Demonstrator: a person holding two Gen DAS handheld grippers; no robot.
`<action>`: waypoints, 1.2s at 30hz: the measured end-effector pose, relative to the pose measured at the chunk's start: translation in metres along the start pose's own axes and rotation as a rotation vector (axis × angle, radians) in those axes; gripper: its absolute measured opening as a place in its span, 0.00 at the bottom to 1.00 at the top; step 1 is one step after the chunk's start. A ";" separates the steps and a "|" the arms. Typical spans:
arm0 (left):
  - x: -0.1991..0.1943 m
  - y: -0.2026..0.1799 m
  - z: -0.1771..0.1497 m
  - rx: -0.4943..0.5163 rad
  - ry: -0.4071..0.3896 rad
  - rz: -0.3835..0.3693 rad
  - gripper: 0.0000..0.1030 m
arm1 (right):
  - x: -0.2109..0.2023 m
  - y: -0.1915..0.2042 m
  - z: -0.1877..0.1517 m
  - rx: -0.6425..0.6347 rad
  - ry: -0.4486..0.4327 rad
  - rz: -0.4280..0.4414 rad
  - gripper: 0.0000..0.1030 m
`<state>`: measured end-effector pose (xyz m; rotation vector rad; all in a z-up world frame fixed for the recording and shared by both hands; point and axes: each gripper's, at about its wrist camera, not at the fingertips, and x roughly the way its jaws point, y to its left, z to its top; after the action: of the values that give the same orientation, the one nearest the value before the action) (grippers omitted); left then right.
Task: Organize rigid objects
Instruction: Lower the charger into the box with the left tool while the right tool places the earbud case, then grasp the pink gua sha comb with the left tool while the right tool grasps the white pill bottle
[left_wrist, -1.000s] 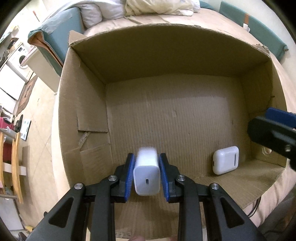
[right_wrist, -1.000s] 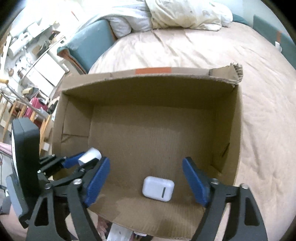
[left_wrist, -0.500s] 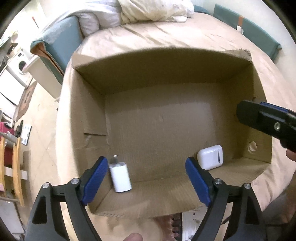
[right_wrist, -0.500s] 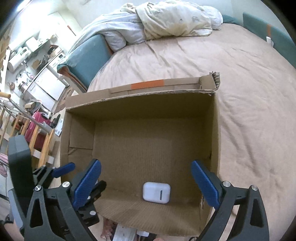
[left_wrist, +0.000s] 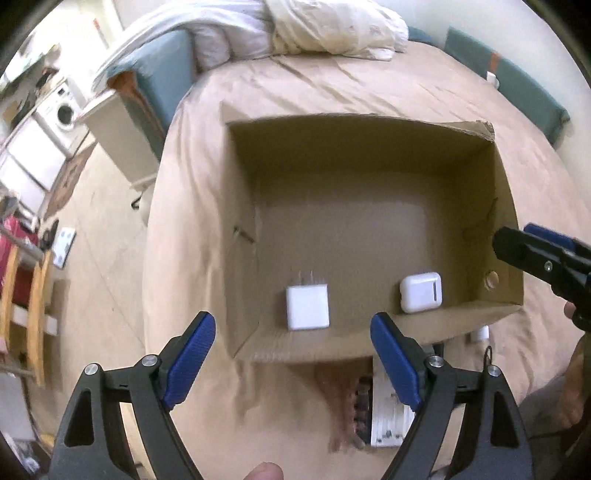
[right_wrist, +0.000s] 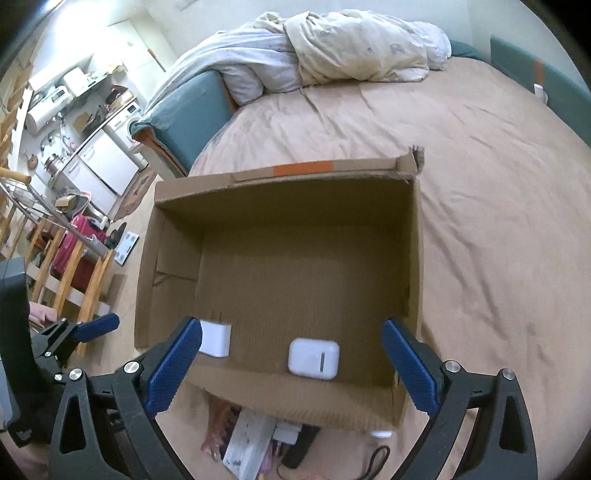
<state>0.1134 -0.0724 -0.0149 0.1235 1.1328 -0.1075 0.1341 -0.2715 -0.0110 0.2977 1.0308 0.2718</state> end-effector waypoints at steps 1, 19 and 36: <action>-0.001 0.004 -0.001 -0.011 0.004 -0.003 0.82 | -0.001 -0.001 -0.003 -0.003 0.002 -0.003 1.00; 0.009 0.031 -0.052 -0.078 0.021 0.002 0.82 | -0.020 -0.016 -0.058 0.060 0.063 -0.050 1.00; 0.013 0.056 -0.058 -0.147 0.046 0.017 0.82 | -0.017 -0.041 -0.081 0.110 0.136 -0.095 1.00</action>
<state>0.0754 -0.0082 -0.0488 0.0051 1.1809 -0.0064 0.0586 -0.3062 -0.0520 0.3314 1.1933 0.1512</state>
